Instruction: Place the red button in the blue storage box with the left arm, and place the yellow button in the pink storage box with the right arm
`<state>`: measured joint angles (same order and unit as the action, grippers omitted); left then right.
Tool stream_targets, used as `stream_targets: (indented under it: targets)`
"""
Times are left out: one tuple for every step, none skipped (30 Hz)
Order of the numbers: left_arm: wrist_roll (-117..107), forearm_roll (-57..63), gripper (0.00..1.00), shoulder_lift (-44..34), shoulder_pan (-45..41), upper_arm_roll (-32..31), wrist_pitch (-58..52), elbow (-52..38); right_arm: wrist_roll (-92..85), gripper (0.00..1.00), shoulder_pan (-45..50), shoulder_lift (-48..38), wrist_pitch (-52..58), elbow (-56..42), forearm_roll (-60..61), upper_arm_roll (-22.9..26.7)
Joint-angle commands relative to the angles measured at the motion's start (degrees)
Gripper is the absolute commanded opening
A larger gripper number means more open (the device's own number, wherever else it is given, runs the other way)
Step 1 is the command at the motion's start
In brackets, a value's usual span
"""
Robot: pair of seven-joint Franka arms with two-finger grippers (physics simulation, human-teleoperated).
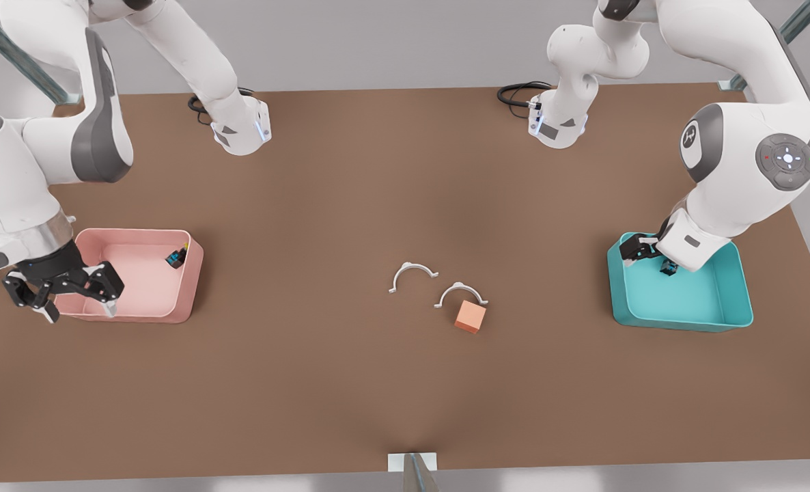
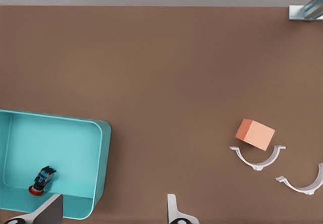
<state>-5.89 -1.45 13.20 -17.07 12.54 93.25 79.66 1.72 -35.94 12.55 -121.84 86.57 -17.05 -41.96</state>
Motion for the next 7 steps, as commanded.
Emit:
stream_targets:
  targets:
    - [-1.2, 0.0, 1.0, -0.1, -0.1, 0.0, -0.1, 0.0, 0.0, 1.0, 32.4, -4.0, 23.0, -2.9, 9.1, 34.0]
    - [-1.2, 0.0, 1.0, -0.1, -0.1, 0.0, -0.1, 0.0, -1.3, 1.0, 47.1, -5.9, 25.7, -1.1, 14.9, 50.5]
    - [-1.2, 0.0, 1.0, -0.1, -0.1, -0.3, -0.1, 0.0, -1.9, 1.0, 46.8, -6.0, 26.9, -1.1, 15.4, 50.4]
    - [-1.3, 0.0, 1.0, -0.1, -0.1, -0.4, -0.1, 0.0, -2.0, 1.0, 46.7, -5.8, 27.4, -1.0, 15.5, 50.4]
    - [-1.3, 0.0, 1.0, -0.1, -0.1, -0.4, -0.1, 0.0, -1.8, 1.0, 46.8, -5.7, 27.6, -0.6, 15.6, 50.4]
    - [-1.3, 0.0, 1.0, -0.1, -0.1, -0.4, -0.1, 0.0, -1.8, 1.0, 47.1, -5.7, 27.6, -0.4, 15.6, 50.4]
    - [-1.3, 0.0, 1.0, -0.1, -0.1, -0.4, -0.1, 0.0, -1.5, 1.0, 47.3, -5.6, 27.6, -0.4, 15.6, 50.2]
